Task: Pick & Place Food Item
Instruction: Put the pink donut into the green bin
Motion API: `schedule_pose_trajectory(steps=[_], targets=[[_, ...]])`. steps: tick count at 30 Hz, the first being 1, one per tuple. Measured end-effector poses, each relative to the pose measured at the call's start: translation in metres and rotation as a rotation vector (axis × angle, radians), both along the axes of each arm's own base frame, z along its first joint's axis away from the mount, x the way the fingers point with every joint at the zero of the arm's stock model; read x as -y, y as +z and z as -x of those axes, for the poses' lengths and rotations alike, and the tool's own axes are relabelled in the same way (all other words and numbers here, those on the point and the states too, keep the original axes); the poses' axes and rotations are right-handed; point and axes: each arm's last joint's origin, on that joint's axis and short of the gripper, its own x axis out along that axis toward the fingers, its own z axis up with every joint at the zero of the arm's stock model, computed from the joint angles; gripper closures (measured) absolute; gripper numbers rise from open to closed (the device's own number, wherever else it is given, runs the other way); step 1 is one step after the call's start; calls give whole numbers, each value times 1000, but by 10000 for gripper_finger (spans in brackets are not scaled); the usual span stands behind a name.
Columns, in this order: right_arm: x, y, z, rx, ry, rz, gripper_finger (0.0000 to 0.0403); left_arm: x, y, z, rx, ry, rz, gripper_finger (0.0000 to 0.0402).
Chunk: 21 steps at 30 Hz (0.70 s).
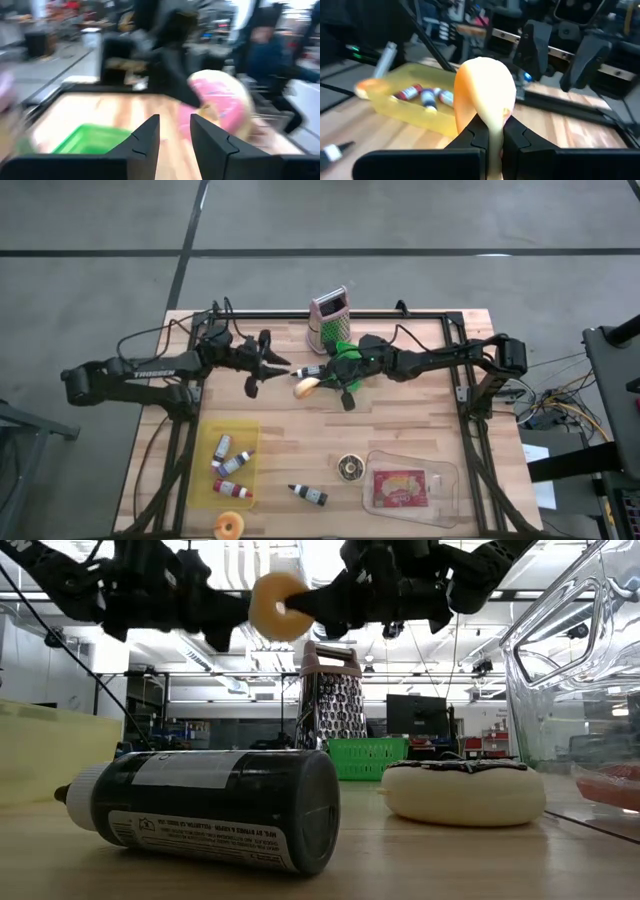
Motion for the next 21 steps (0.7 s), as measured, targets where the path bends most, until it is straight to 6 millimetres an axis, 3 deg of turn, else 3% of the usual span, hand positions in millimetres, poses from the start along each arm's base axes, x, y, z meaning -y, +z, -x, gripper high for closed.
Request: schedule_pose_trajectory(steps=[8, 21], targets=[[4, -9, 1, -90, -131, 26, 393, 0, -17, 6, -53, 113, 14, 282], [8, -1, 20, -233, -388, 98, 392, 0, -14, 8, -28, 129, -17, 282]])
